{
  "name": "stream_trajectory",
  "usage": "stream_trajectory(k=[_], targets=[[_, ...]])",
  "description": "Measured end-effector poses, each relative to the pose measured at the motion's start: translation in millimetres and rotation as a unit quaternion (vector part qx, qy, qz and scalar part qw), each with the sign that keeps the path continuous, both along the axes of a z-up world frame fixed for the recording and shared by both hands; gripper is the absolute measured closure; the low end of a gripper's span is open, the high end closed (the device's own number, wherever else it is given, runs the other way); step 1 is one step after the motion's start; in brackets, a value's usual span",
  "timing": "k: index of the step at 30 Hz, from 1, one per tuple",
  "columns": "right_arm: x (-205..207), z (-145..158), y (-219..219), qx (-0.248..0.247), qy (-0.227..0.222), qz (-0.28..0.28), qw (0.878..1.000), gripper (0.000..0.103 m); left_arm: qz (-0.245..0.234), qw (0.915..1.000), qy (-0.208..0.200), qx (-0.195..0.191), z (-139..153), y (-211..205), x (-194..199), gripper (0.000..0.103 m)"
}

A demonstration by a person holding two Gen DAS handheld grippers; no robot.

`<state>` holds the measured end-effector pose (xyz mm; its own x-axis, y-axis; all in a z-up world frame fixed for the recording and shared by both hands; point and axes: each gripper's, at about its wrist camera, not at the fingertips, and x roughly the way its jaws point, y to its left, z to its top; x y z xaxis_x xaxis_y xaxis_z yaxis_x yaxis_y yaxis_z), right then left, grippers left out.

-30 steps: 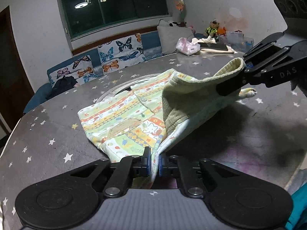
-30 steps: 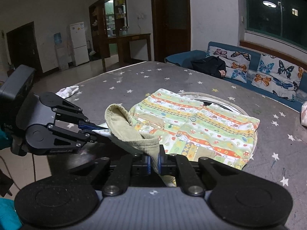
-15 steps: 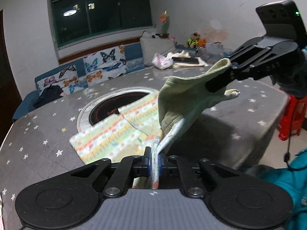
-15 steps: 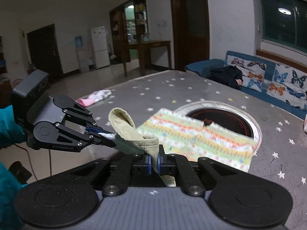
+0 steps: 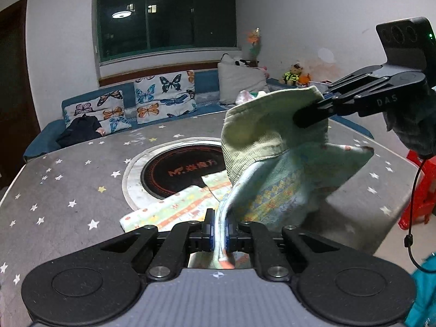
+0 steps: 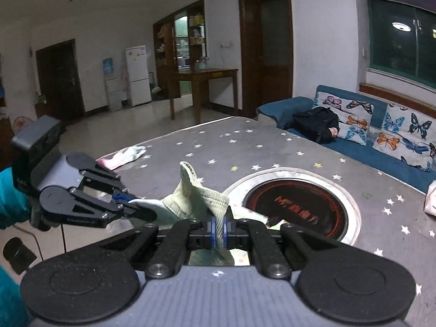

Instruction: Fold clothes

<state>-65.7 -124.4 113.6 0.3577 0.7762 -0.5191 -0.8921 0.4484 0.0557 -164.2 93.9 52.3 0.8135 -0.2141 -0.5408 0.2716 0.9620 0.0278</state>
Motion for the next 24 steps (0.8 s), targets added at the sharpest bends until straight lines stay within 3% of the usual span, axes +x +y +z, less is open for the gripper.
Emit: stream_trajectory(k=[11, 21, 24], targets=[[86, -30, 46, -0.017, 0.022, -0.035, 0.999, 0.099, 0.042, 0.9971, 0.062, -0.016, -23, 32, 90, 0.096], [144, -92, 81, -0.041, 0.051, -0.074, 0.995, 0.098, 0.082, 0.9891, 0.118, -0.034, -55, 51, 141, 0.095], [153, -108, 86, -0.043, 0.056, -0.089, 0.994, 0.090, 0.092, 0.9870, 0.126, -0.038, -62, 54, 148, 0.092]])
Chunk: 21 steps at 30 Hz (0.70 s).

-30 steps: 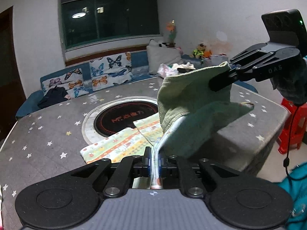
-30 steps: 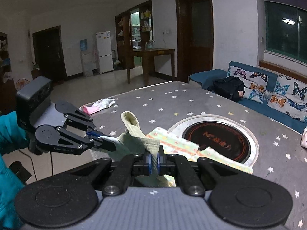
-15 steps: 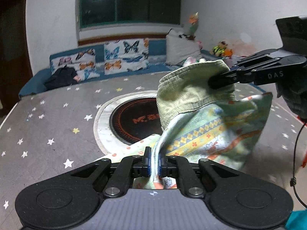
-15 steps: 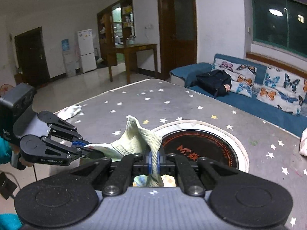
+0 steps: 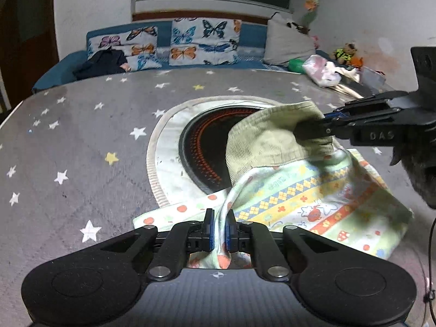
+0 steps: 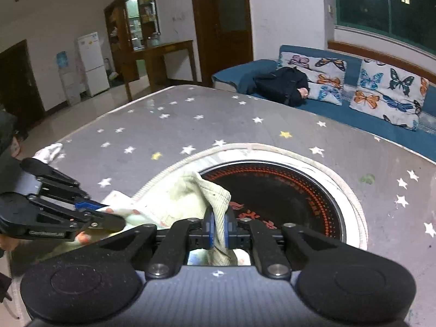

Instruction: Fold clothes

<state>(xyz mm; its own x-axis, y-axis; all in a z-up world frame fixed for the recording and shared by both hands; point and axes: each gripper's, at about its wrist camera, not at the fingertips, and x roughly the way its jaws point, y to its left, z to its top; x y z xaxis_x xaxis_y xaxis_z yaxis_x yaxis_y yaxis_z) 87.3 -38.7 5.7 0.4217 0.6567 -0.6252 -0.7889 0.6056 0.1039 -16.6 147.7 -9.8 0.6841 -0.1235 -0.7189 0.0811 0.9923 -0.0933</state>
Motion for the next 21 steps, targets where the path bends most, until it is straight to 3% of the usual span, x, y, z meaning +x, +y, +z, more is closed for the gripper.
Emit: stream_trajectory(k=[4, 9, 16, 21], targets=[[3, -4, -5, -0.001, -0.001, -0.018, 1.000, 0.080, 0.006, 1.0000, 0.003, -0.004, -2, 3, 2, 0.084], [-9, 2, -25, -0.013, -0.016, -0.021, 1.000, 0.072, 0.006, 0.9999, 0.004, -0.009, -1, 8, 5, 0.084], [-29, -18, -44, -0.057, -0.010, -0.021, 0.998, 0.072, 0.035, 0.9994, 0.001, 0.003, 5, 21, 14, 0.070], [-25, -28, -60, -0.072, -0.012, -0.060, 0.996, 0.072, 0.081, 0.9965, -0.005, 0.021, 6, 39, 14, 0.069]])
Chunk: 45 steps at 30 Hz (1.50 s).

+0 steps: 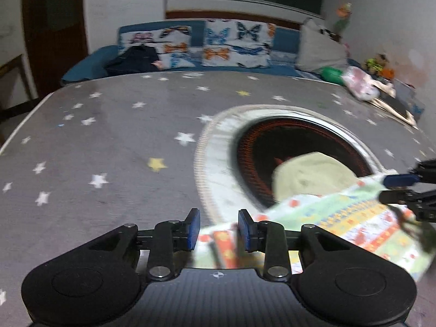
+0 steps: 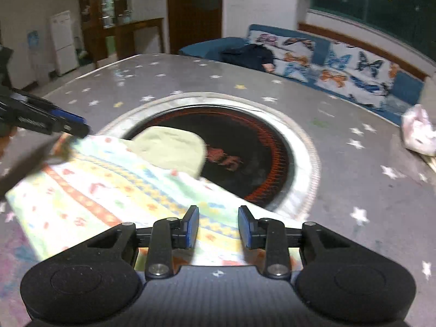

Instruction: Fold clothes

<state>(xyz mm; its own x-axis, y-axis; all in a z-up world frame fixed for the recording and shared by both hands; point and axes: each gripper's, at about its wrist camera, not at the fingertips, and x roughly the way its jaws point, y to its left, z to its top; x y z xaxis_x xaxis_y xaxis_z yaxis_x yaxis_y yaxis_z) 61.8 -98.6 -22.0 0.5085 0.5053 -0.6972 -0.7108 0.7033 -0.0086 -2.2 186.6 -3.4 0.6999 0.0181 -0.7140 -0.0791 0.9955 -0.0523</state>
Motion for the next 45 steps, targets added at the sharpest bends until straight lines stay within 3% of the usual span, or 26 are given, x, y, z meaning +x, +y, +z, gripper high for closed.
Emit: stream_trajectory(k=[4, 6, 11, 18, 24, 29, 35, 45], targets=[[4, 5, -5, -0.005, -0.019, -0.036, 0.999, 0.071, 0.026, 0.9996, -0.012, 0.010, 5, 6, -9, 0.070], [9, 12, -10, 0.020, -0.011, -0.048, 0.999, 0.071, 0.023, 0.9994, -0.024, 0.006, 12, 3, -18, 0.070], [-4, 20, 6, 0.055, 0.014, 0.005, 0.998, 0.073, -0.023, 0.9986, -0.046, -0.011, 21, -26, -31, 0.070], [-9, 11, 46, 0.049, 0.022, 0.054, 0.997, 0.076, -0.066, 0.9959, -0.023, -0.057, 3, -59, -12, 0.071], [4, -5, 58, 0.034, 0.033, 0.043, 0.998, 0.077, -0.053, 0.9963, -0.005, -0.068, -15, -59, 12, 0.073], [2, 1, 56, 0.036, 0.026, 0.043, 0.998, 0.076, -0.037, 0.9956, -0.004, -0.086, -17, -47, 17, 0.072], [-23, 4, 63, 0.020, 0.006, 0.084, 0.996, 0.076, -0.036, 0.9960, -0.007, -0.081, -17, -48, 16, 0.072], [-49, 15, 57, 0.024, -0.005, 0.094, 0.995, 0.076, -0.055, 0.9961, -0.028, -0.063, 0, -60, -14, 0.071]])
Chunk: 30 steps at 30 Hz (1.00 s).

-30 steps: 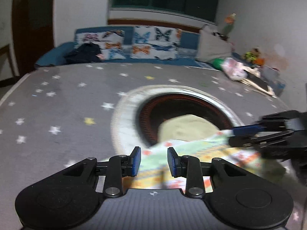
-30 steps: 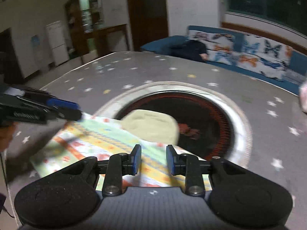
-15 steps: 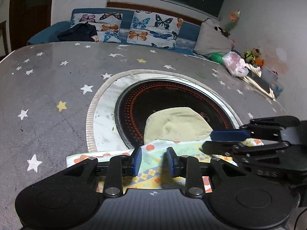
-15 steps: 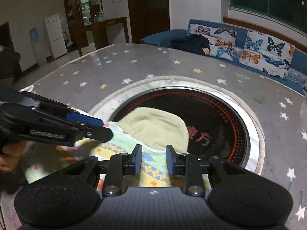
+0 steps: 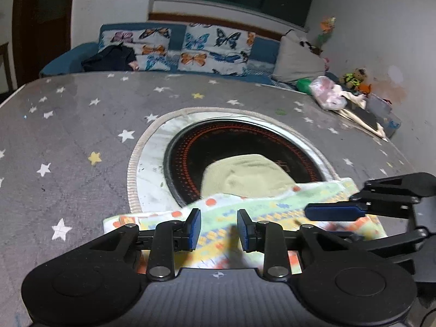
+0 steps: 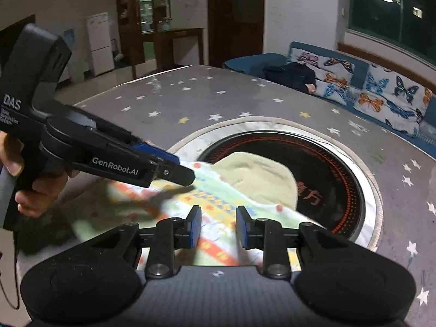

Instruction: Fold clothes

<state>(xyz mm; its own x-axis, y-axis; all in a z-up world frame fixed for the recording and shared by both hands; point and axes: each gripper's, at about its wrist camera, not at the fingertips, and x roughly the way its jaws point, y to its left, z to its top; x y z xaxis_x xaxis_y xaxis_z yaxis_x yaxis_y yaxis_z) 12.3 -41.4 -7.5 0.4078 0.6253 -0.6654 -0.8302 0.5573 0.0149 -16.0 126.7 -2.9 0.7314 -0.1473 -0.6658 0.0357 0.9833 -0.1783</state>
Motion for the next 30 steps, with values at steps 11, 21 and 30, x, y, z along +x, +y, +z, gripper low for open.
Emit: stream_trajectory(k=[11, 21, 30], targets=[[-31, 0, -10, 0.005, 0.009, 0.013, 1.000, 0.075, -0.026, 0.9994, -0.017, 0.012, -1, -31, -53, 0.071], [-65, 3, -35, 0.010, -0.002, 0.015, 1.000, 0.071, -0.017, 0.9996, -0.013, 0.016, -14, -32, -69, 0.070], [-55, -8, -82, 0.001, 0.024, -0.051, 0.998, 0.069, -0.002, 0.9999, -0.015, 0.009, -16, -19, -76, 0.068]])
